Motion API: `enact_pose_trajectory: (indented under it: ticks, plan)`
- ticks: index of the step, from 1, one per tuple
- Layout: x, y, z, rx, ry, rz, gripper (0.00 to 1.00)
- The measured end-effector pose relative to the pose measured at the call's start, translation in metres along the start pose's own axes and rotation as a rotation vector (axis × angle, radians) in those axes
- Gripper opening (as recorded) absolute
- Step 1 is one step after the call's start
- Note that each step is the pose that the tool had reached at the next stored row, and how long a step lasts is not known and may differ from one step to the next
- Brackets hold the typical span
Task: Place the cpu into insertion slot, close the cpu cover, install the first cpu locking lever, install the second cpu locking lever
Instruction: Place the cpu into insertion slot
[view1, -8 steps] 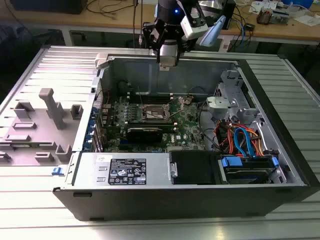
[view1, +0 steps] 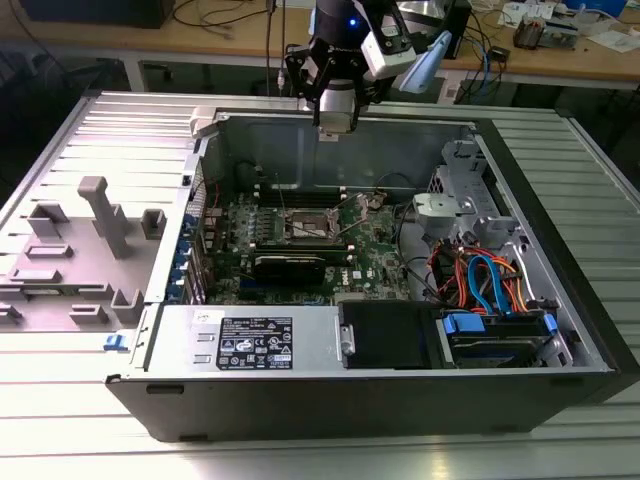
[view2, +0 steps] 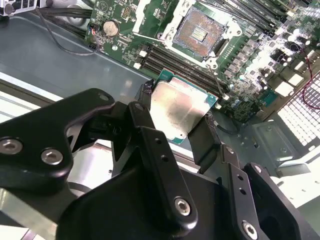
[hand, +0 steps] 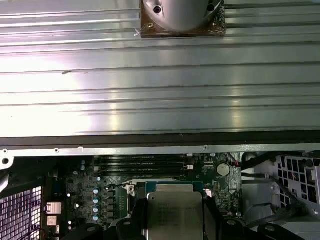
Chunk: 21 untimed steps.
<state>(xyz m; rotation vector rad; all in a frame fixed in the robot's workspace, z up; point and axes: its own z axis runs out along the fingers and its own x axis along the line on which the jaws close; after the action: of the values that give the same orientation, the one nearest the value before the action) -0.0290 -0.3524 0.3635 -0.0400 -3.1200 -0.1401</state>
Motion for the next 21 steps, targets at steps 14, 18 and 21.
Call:
enact_pose_trajectory:
  ticks: [14,18,21]
  plan:
    - [0.0,-0.0003,0.0005,-0.0013,-0.0065,0.073,0.55]
    - [0.0002,-0.0024,0.0004,-0.0015,-0.0069,0.077,0.55]
    - [0.0002,-0.0037,0.0006,-0.0016,-0.0079,0.088,0.55]
